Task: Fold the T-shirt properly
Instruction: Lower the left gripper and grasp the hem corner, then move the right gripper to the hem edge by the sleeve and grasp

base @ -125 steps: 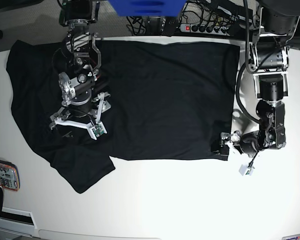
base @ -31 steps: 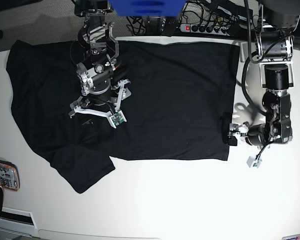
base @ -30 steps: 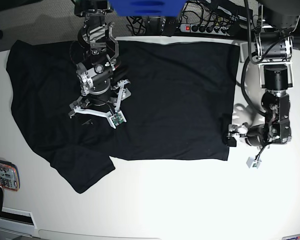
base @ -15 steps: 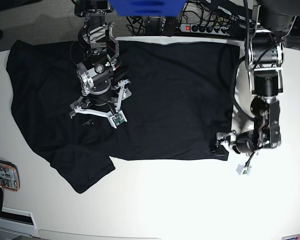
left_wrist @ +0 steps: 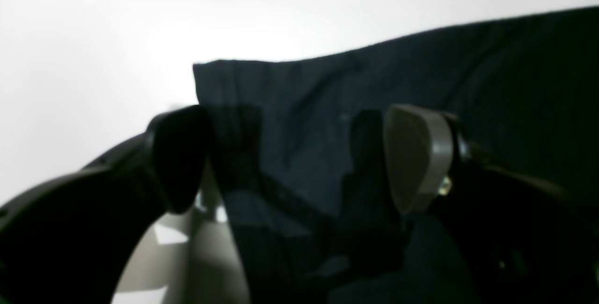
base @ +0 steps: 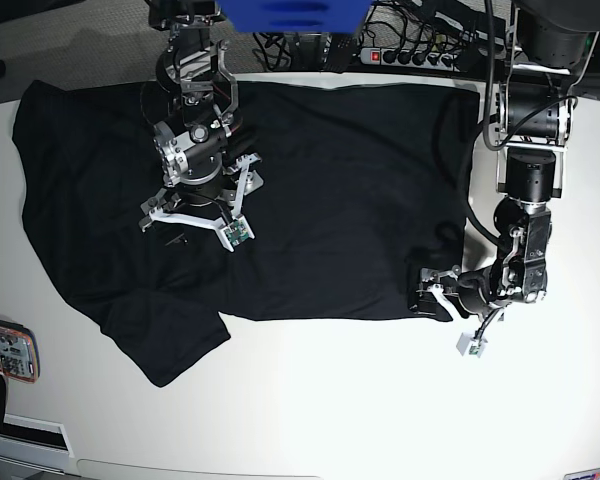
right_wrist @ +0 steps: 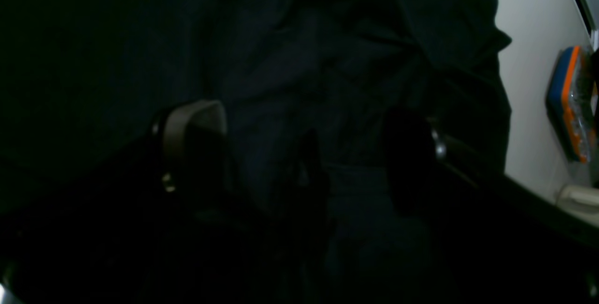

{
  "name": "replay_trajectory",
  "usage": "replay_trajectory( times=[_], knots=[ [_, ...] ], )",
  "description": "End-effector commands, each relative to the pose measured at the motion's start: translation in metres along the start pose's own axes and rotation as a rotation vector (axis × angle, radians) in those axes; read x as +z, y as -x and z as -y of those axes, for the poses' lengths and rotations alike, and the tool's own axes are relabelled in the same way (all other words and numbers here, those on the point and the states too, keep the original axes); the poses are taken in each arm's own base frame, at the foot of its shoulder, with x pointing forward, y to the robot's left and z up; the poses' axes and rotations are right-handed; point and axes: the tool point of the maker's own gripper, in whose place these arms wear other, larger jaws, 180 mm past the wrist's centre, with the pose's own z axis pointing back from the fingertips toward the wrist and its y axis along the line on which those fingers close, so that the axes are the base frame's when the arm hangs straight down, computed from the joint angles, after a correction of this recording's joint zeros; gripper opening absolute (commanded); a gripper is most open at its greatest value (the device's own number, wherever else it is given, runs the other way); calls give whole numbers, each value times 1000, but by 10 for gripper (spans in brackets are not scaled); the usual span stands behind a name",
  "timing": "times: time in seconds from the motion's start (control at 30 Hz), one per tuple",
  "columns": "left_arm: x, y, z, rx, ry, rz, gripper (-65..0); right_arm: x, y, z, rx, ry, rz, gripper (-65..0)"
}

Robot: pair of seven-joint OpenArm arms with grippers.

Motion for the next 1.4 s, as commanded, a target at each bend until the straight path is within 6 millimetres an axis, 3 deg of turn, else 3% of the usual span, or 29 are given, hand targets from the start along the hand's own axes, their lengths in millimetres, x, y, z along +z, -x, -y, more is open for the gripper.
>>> replay_trajectory(
  times=[0.0,0.27,0.37,0.5,0.67,0.8,0.97,1.17,1.3,1.37],
  knots=[
    [-3,17,4,2,10,-81,-77,4,-12,8,-9,24,42,-152],
    [-6,16,14,0,32,-77,-78,4,-14,8,-8,25,45,-152],
    [-6,15,14,0,32,-75,-115,4,-14,9,-8,27,46,-152],
    [-7,14,15,0,35,-71,-303,4,-14,9,-8,27,46,-152],
    [-7,14,14,4,30,-71,-643,4,-14,9,-8,27,46,-152],
    [-6,14,12,4,27,-72,-650,4,-15,9,-8,28,47,-152],
    [-6,15,11,2,25,-73,-650,2,-34,24,-8,60,86,-152],
    [-5,15,11,2,24,-73,-650,5,-82,65,-17,147,191,-152],
    [-5,16,11,-2,22,-76,-650,13,-129,103,-21,227,289,-152],
    [-3,8,14,-21,25,-52,-650,5,-134,117,8,248,278,-152]
  ],
)
